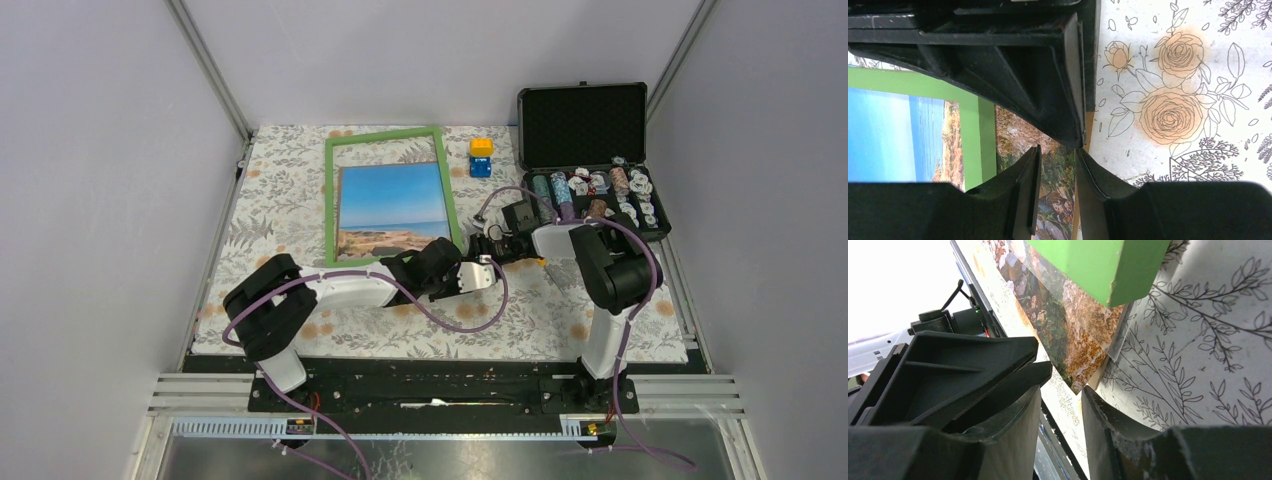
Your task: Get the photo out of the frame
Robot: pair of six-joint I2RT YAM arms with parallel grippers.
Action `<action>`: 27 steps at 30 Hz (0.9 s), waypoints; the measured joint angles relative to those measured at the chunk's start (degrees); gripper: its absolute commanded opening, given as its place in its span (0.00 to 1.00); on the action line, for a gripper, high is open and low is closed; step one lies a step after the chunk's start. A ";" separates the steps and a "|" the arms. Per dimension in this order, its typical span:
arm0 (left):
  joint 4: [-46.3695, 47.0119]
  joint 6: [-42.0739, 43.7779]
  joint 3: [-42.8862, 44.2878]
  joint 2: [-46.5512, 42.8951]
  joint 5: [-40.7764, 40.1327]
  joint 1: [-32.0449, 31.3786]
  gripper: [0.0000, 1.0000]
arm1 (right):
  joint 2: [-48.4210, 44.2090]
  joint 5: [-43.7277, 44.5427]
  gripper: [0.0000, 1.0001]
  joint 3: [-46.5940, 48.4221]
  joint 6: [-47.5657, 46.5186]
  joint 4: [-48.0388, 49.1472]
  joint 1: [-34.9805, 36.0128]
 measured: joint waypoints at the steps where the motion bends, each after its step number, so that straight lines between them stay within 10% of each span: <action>1: 0.00 0.00 0.00 0.00 0.00 0.02 0.36 | 0.37 -0.07 0.42 0.17 0.20 0.00 0.00; 13: -0.04 0.00 0.00 -0.04 -0.02 0.22 0.37 | 3.76 -0.48 0.26 1.66 2.32 0.00 0.00; 27: -0.39 -0.28 -0.66 -3.91 0.70 0.76 0.64 | 3.74 -0.50 0.26 1.66 2.56 0.07 0.00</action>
